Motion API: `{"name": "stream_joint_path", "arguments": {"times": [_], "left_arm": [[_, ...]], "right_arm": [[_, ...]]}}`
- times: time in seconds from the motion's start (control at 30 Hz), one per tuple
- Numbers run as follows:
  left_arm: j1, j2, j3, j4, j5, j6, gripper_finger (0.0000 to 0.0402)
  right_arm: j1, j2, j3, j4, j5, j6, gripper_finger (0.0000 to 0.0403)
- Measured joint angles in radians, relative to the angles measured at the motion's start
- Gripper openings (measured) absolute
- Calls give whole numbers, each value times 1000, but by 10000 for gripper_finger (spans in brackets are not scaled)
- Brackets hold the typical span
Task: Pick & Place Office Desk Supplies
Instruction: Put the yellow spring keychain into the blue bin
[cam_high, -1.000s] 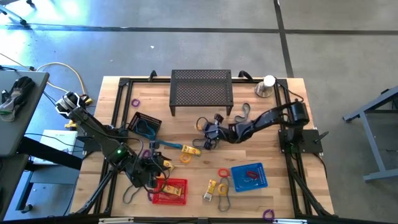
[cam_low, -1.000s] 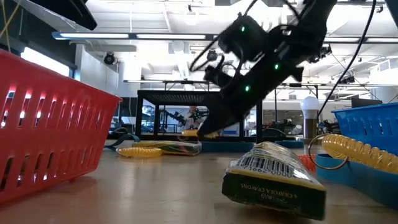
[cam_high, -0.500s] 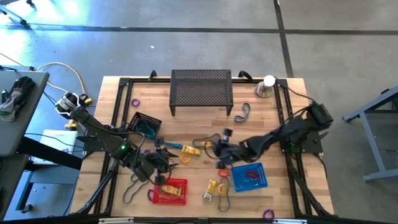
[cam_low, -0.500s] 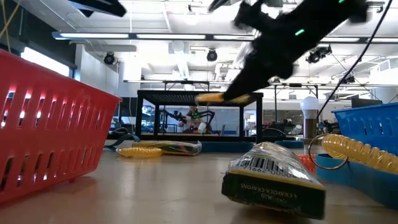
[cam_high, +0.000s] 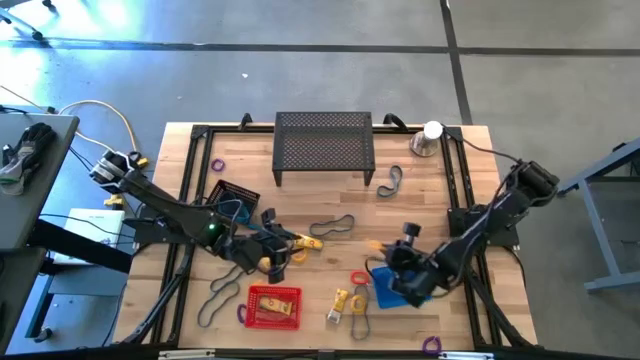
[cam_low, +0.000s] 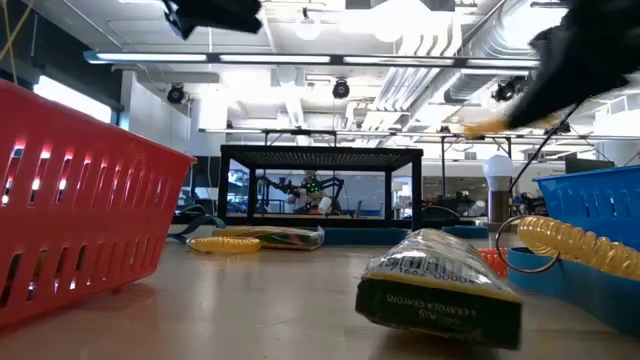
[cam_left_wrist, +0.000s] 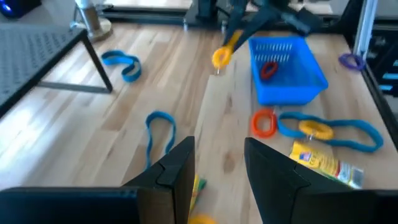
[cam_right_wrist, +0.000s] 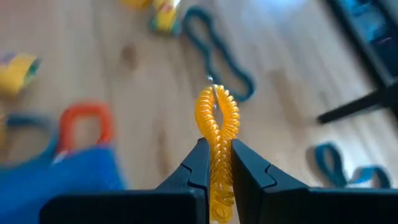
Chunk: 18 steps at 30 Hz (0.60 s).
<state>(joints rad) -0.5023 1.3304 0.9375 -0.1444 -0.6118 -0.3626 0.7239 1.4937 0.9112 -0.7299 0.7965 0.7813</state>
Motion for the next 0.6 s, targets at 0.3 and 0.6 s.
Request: {"name": "stream_joint_path", "arguments": {"times": [0.3, 0.6], "left_arm": [[35, 99, -1, 122, 16, 0, 132], [29, 175, 1, 314, 58, -2, 132]], "right_arm": [[147, 0, 1, -49, -62, 90, 27], [272, 0, 2, 0, -142, 111, 27]]}}
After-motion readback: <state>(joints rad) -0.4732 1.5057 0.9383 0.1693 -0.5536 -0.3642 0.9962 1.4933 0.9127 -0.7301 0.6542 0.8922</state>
